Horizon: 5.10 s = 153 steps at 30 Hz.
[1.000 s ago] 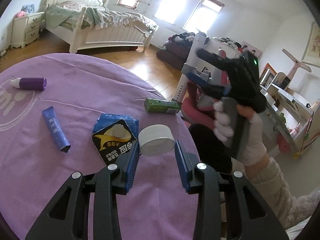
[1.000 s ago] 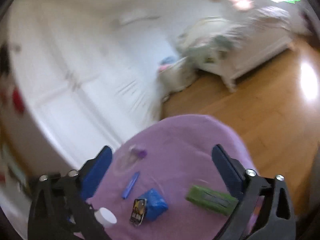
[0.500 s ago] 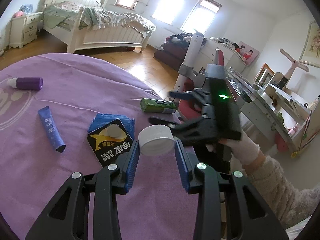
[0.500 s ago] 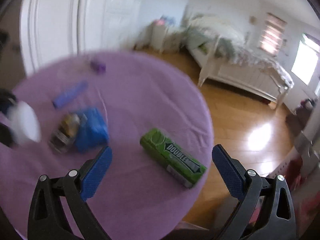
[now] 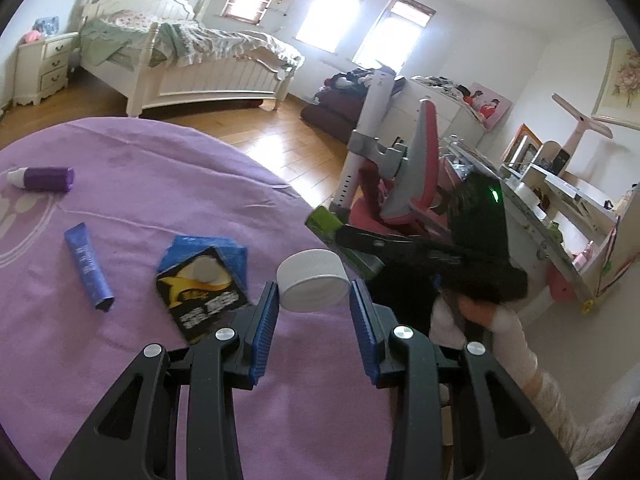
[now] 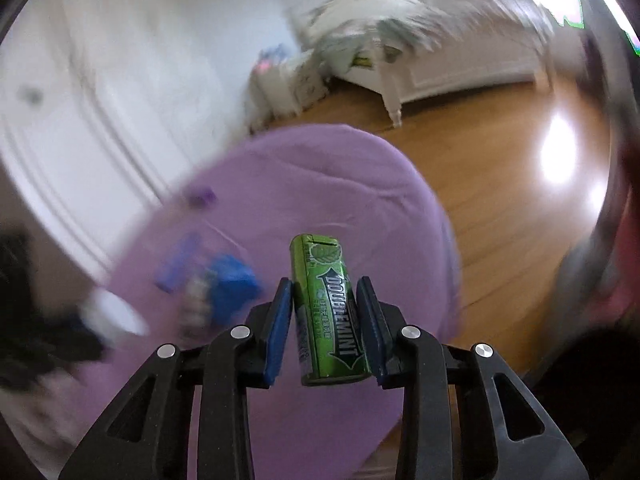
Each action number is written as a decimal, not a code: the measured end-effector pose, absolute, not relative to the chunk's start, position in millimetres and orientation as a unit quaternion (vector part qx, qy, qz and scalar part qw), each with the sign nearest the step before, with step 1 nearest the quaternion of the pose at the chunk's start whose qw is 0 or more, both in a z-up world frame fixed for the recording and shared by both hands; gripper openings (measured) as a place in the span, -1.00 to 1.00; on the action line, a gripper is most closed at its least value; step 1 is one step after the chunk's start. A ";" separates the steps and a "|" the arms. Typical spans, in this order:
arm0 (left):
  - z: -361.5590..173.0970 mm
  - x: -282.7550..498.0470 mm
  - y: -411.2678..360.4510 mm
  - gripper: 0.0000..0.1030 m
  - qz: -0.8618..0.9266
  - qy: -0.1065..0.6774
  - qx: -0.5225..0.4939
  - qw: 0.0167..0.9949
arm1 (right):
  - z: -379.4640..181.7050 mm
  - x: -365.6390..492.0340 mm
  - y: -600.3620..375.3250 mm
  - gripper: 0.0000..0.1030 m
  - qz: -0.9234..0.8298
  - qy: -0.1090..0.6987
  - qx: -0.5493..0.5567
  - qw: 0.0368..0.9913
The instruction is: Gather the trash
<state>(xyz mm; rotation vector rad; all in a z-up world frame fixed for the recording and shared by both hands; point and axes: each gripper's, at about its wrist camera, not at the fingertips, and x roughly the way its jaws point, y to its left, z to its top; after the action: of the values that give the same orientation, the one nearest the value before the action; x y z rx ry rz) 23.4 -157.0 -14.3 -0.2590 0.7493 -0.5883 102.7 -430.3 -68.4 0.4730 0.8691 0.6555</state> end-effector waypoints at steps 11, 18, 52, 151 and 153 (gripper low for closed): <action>-6.5 29.3 -226.8 -0.29 -0.341 0.358 -0.098 0.863 | -70.5 24.9 -541.3 -0.35 0.322 0.335 0.501 0.730; -10.9 32.7 -276.5 -0.29 -0.381 0.374 -0.088 0.841 | -62.2 -18.1 -604.1 -0.35 0.259 0.295 0.520 0.759; -67.1 58.6 -412.8 0.55 -0.419 0.452 -0.017 0.787 | -134.7 -80.8 -713.7 -0.35 0.101 0.265 0.580 0.764; 0.6 48.7 -196.7 -0.52 -0.378 0.383 -0.066 0.840 | -20.3 -13.4 -488.1 -0.93 0.253 0.350 0.289 0.854; 1.4 50.7 -228.9 -0.52 -0.400 0.383 -0.064 0.831 | -17.9 -21.2 -522.4 -0.93 0.219 0.334 0.299 0.867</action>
<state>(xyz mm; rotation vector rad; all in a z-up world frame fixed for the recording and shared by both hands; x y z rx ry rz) 50.7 -228.9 1.4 -0.1365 0.8118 -0.8475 -21.2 -522.4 -17.9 0.6270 0.6986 0.4575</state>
